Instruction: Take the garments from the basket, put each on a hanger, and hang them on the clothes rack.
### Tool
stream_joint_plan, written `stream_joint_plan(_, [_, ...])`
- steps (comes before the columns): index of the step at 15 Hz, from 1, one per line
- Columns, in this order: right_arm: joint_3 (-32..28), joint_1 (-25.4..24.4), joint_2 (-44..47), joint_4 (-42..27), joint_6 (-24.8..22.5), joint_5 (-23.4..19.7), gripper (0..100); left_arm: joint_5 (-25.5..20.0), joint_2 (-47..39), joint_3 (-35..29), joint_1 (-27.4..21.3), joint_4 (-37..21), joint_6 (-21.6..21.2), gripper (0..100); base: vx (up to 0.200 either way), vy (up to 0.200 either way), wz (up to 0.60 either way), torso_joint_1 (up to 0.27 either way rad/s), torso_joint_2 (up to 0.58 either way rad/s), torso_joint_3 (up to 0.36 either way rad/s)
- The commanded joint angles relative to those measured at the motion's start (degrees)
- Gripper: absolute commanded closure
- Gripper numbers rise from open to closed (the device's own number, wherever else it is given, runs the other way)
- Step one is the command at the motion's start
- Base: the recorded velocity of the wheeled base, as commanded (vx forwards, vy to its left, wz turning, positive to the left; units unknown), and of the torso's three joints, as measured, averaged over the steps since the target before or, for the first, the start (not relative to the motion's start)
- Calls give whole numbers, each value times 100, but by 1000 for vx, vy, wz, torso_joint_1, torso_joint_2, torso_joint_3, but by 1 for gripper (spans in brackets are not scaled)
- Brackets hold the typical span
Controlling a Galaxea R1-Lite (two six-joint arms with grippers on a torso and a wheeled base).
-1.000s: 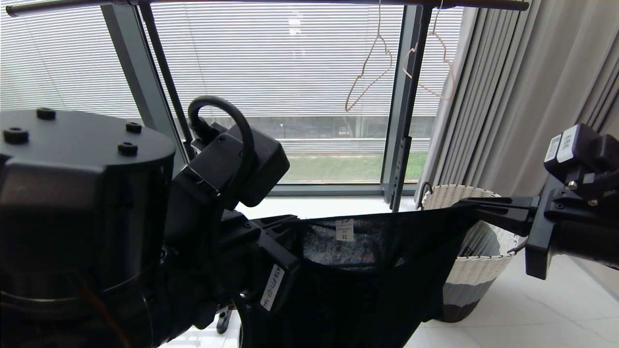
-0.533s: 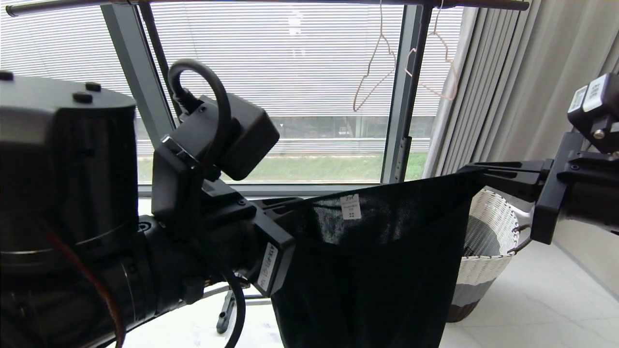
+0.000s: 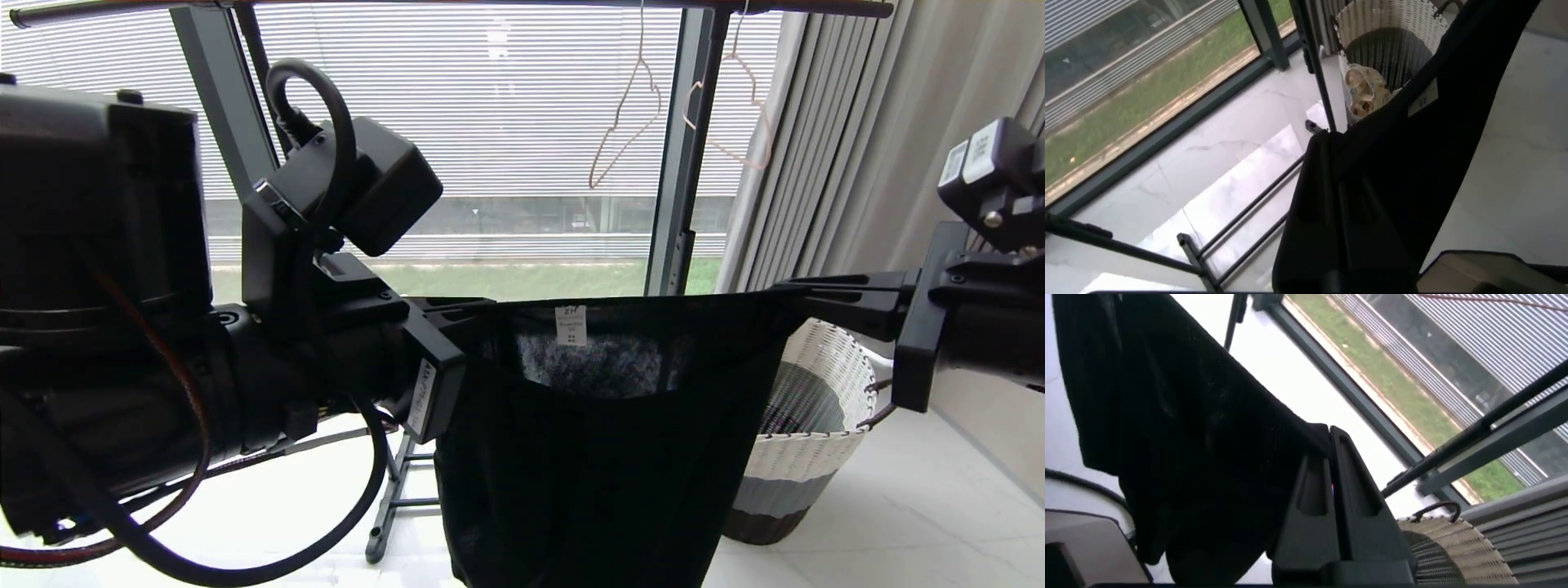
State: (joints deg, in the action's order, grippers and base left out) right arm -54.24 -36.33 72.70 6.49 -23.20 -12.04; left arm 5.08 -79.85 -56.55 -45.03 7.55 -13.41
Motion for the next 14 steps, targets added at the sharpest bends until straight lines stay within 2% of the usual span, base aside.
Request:
stream_joint_plan(1, [273, -454, -274, -77, -9, 18, 100, -174, -110, -14, 117, 177, -13, 100, 0, 0, 0, 0, 0, 0])
stream_joint_plan(3, [379, -981, -371, -271, -18, 62, 100, -385, -242, -14, 311, 388, -206, 100, 0, 0, 0, 0, 0, 0])
stream_joint_plan(6, [396, -1148, -283, -279, 8, 396, 100, -500, -330, 83, 372, 388, -215, 100, 0, 0, 0, 0, 0, 0])
stream_joint_plan(7, [387, -1061, -239, -262, 44, 396, 100, -377, -286, 259, 364, 388, 84, 100, 0, 0, 0, 0, 0, 0])
stream_joint_plan(8, [273, -683, -2, -25, 219, 387, 100, -104, -180, 311, 258, 370, 444, 100, 0, 0, 0, 0, 0, 0])
stream_joint_plan(10, [-43, -480, 394, 468, 395, 387, 100, 643, -171, 329, -181, 335, 1306, 100, 0, 0, 0, 0, 0, 0])
stream_joint_plan(11, [-386, -357, 640, 512, 404, 369, 100, 1003, -171, 408, -436, 256, 1587, 100, 0, 0, 0, 0, 0, 0])
stream_joint_plan(12, [-412, -357, 657, 512, 404, 369, 100, 1003, -171, 408, -436, 256, 1587, 100, 0, 0, 0, 0, 0, 0])
stream_joint_plan(13, [-1028, -296, 1044, 503, 404, 369, 100, 1179, -119, 602, -682, 177, 1693, 100, 0, 0, 0, 0, 0, 0])
stream_joint_plan(14, [-1151, -296, 1123, 494, 404, 369, 100, 1188, -119, 610, -691, 177, 1684, 100, 0, 0, 0, 0, 0, 0])
